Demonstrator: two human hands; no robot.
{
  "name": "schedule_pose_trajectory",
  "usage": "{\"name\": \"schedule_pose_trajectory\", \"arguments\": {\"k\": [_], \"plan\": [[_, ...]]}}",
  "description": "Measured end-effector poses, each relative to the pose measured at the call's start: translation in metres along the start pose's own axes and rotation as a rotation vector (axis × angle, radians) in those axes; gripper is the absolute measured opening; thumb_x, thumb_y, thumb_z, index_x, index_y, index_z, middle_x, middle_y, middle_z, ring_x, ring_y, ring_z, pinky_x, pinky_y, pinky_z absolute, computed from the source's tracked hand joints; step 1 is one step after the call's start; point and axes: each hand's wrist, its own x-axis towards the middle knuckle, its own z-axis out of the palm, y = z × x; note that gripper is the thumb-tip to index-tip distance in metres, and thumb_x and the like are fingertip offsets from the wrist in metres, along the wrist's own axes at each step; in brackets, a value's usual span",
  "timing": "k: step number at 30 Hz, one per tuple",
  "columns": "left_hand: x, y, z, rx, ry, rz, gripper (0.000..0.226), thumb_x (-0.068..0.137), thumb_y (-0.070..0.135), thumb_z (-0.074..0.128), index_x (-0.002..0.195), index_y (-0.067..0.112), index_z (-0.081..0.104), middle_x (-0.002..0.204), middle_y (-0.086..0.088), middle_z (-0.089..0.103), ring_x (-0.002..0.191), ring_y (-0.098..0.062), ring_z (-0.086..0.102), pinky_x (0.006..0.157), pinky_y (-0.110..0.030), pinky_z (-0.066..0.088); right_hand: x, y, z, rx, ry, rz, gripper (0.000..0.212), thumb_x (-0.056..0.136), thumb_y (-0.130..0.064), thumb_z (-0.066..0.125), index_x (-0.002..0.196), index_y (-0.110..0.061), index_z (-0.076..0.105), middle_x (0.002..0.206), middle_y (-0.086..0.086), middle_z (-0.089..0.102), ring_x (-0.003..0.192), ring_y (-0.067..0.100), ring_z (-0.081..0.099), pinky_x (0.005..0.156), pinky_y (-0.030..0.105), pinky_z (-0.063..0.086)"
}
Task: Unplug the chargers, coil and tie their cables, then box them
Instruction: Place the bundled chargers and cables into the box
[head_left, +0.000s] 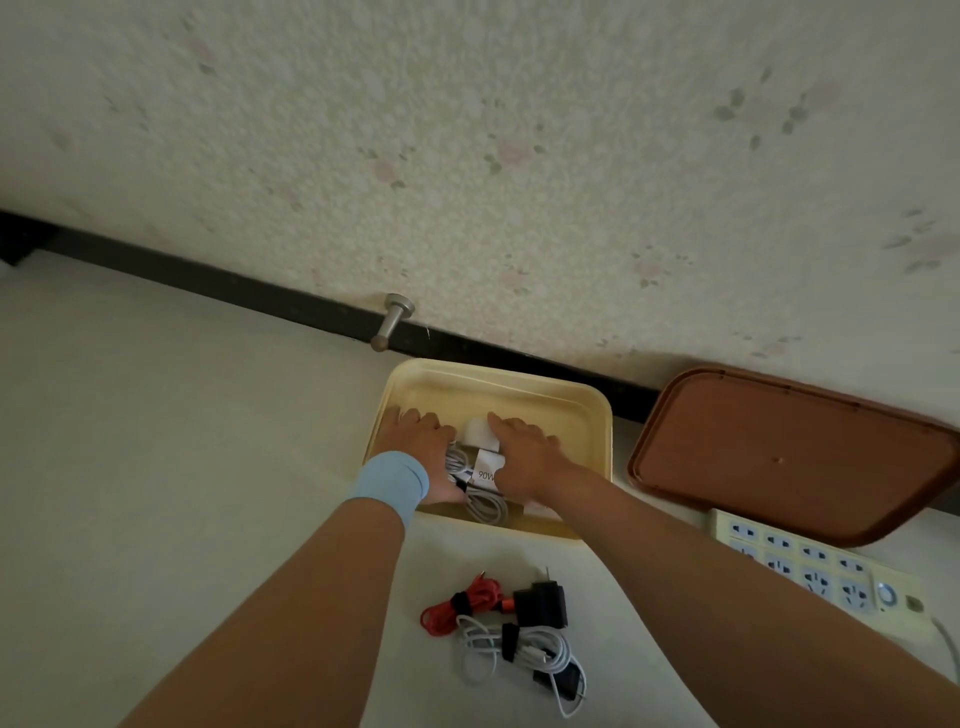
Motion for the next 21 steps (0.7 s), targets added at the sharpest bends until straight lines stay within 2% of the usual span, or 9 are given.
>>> {"name": "schedule_pose_trajectory", "arguments": {"k": [3, 5, 9, 12, 14, 16, 17, 19, 21], "plan": [[-0.002, 0.004, -0.008, -0.057, -0.027, 0.004, 0.092, 0.075, 0.074, 0.058, 0.151, 0.031, 0.027, 0.151, 0.001, 0.037, 0.139, -0.026, 0.031, 0.118, -0.045, 0.021, -0.007, -0.003, -0.004, -0.035, 0.004, -0.012, 0.089, 0.093, -0.021, 0.059, 0.162, -0.02, 0.002, 0.165, 0.008, 0.018, 0.148, 0.033, 0.022, 0.119, 0.049, 0.017], [-0.011, 0.012, -0.015, -0.178, 0.055, 0.001, 0.077, 0.082, 0.065, 0.057, 0.148, 0.031, 0.033, 0.149, 0.002, 0.036, 0.138, -0.024, 0.03, 0.115, -0.044, 0.025, -0.019, -0.006, -0.008, -0.049, 0.095, -0.035, 0.082, 0.092, -0.022, 0.061, 0.16, -0.022, 0.016, 0.163, 0.007, 0.021, 0.147, 0.031, 0.025, 0.119, 0.046, 0.021], [-0.045, 0.039, -0.03, -0.396, 0.277, 0.054, 0.033, 0.092, 0.037, 0.054, 0.123, 0.026, 0.055, 0.124, 0.005, 0.049, 0.121, -0.019, 0.044, 0.103, -0.035, 0.035, -0.054, -0.004, -0.011, -0.026, 0.304, -0.149, 0.045, 0.09, -0.017, 0.059, 0.135, -0.022, 0.057, 0.133, 0.004, 0.05, 0.122, 0.025, 0.049, 0.1, 0.034, 0.041], [-0.076, 0.055, -0.033, -0.414, 0.319, 0.096, 0.02, 0.092, 0.025, 0.05, 0.105, 0.02, 0.063, 0.108, 0.001, 0.06, 0.104, -0.02, 0.055, 0.087, -0.03, 0.044, -0.091, 0.001, -0.007, -0.042, 0.299, -0.225, 0.024, 0.095, -0.02, 0.053, 0.115, -0.018, 0.066, 0.114, 0.004, 0.059, 0.101, 0.025, 0.06, 0.084, 0.037, 0.05], [-0.092, 0.062, -0.028, -0.366, 0.308, 0.128, 0.021, 0.092, 0.026, 0.045, 0.096, 0.017, 0.063, 0.097, -0.003, 0.066, 0.094, -0.024, 0.062, 0.077, -0.031, 0.046, -0.116, 0.002, -0.002, -0.14, 0.239, -0.284, 0.022, 0.095, -0.028, 0.048, 0.101, -0.018, 0.066, 0.102, 0.004, 0.064, 0.091, 0.026, 0.063, 0.078, 0.038, 0.052], [-0.103, 0.068, -0.016, -0.361, 0.174, 0.122, 0.02, 0.091, 0.028, 0.047, 0.099, 0.021, 0.063, 0.099, -0.002, 0.067, 0.092, -0.024, 0.063, 0.075, -0.03, 0.048, -0.137, 0.004, 0.012, -0.242, 0.127, -0.312, 0.023, 0.091, -0.036, 0.049, 0.091, -0.018, 0.064, 0.093, 0.002, 0.066, 0.084, 0.024, 0.062, 0.074, 0.035, 0.052], [-0.106, 0.071, -0.009, -0.392, 0.059, 0.097, 0.02, 0.089, 0.03, 0.05, 0.104, 0.024, 0.062, 0.106, 0.0, 0.066, 0.095, -0.023, 0.062, 0.078, -0.03, 0.049, -0.146, 0.005, 0.021, -0.282, 0.063, -0.31, 0.026, 0.089, -0.041, 0.052, 0.094, -0.018, 0.065, 0.095, 0.002, 0.065, 0.084, 0.023, 0.062, 0.074, 0.033, 0.051], [-0.11, 0.076, 0.008, -0.418, -0.153, 0.056, 0.039, 0.086, 0.038, 0.056, 0.124, 0.031, 0.054, 0.126, 0.003, 0.057, 0.11, -0.021, 0.058, 0.091, -0.036, 0.051, -0.158, 0.009, 0.044, -0.363, -0.018, -0.28, 0.047, 0.085, -0.056, 0.061, 0.115, -0.02, 0.062, 0.112, 0.003, 0.06, 0.095, 0.024, 0.06, 0.079, 0.034, 0.048], [-0.111, 0.079, 0.025, -0.311, -0.227, 0.091, 0.063, 0.086, 0.046, 0.06, 0.142, 0.027, 0.039, 0.144, 0.001, 0.041, 0.127, -0.023, 0.046, 0.104, -0.041, 0.044, -0.163, 0.016, 0.066, -0.442, -0.06, -0.22, 0.085, 0.077, -0.068, 0.068, 0.143, -0.02, 0.044, 0.141, 0.008, 0.045, 0.118, 0.028, 0.052, 0.093, 0.04, 0.046]]}}
